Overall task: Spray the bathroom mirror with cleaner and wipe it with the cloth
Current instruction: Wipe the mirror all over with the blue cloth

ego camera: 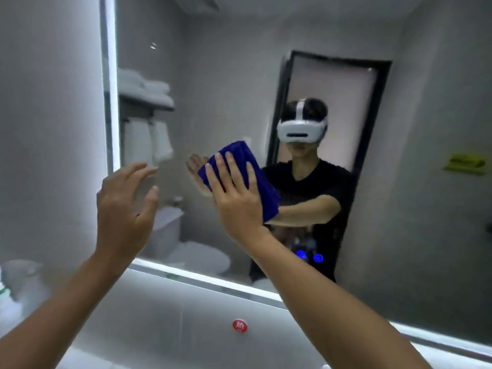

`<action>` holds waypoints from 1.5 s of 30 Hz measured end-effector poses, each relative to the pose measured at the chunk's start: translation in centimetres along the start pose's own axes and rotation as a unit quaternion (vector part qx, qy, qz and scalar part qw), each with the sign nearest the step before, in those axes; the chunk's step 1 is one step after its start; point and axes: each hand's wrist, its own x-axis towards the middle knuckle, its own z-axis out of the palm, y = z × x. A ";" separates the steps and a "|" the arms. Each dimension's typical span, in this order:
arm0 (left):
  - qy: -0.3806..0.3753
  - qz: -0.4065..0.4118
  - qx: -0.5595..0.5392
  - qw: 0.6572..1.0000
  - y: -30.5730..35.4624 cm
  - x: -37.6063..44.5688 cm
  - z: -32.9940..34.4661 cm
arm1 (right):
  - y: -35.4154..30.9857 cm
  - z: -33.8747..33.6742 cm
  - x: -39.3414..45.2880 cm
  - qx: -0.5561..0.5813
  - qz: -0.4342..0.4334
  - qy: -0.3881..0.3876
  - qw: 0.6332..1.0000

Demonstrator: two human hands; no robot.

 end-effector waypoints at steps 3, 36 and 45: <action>-0.006 -0.013 -0.003 1.000 -0.3 -1.8 0.3 | -2.2 1.0 -2.1 0.013 -0.052 -0.045 0.998; -0.347 0.176 -0.309 0.868 31.6 -21.0 22.1 | 27.7 -17.5 -32.4 -0.234 0.333 0.022 0.913; -0.137 0.143 -0.303 0.932 24.7 -11.4 21.1 | 24.0 -13.9 -22.9 -0.245 0.247 0.056 0.936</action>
